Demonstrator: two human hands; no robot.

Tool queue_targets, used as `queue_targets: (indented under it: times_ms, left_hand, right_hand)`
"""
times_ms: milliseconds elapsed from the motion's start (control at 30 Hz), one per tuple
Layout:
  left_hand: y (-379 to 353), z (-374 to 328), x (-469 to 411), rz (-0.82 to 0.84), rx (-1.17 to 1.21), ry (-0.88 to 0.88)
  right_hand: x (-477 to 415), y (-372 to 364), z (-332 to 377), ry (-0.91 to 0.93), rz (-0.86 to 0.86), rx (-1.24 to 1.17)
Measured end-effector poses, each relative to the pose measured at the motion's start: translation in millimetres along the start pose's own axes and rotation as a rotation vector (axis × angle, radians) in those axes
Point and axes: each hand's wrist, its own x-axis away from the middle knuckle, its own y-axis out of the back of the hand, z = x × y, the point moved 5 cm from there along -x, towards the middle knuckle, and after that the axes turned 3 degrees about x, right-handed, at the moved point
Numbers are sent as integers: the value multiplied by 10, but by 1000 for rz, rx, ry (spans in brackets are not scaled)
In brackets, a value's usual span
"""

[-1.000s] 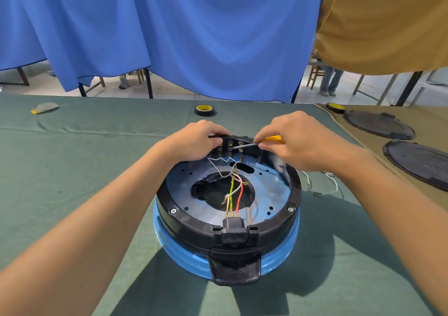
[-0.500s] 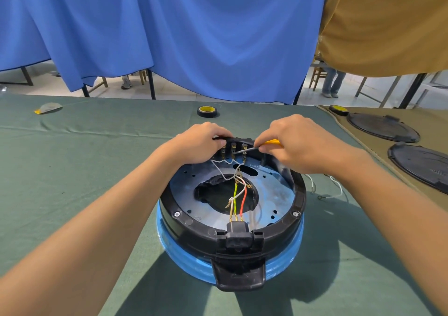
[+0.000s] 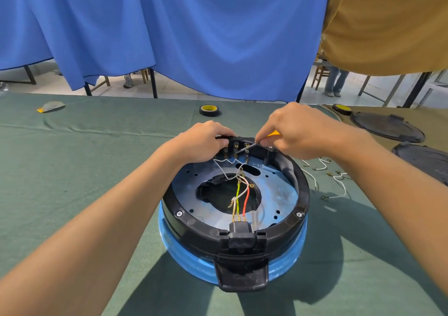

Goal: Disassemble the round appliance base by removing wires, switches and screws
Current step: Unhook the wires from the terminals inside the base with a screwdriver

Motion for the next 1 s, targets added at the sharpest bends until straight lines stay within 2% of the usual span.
queue_targets:
  times_ms: [333,433,633,733,833,1000]
  left_hand:
    - [4,-1,4,6,-3,-23]
    - [7,-2,9,-2,-7,-28]
    - [6,21,8,-7,-2,1]
    - [-7,-2,10,-4,-7,-9]
    - [-10,-12,19,0,-6,-10]
    - [-10,-26,22,1,-15,-27]
  right_hand:
    - [-506,192,-90,87,291,-38]
    - [-519,199,-89,97,292,-36]
    - [-257,93,-90,80,127,-66]
    - [-164,40,-89,87,99,-79]
    - [-239,70,-99,92,138,-87]
    - [-509,176,-129,119,299,-42]
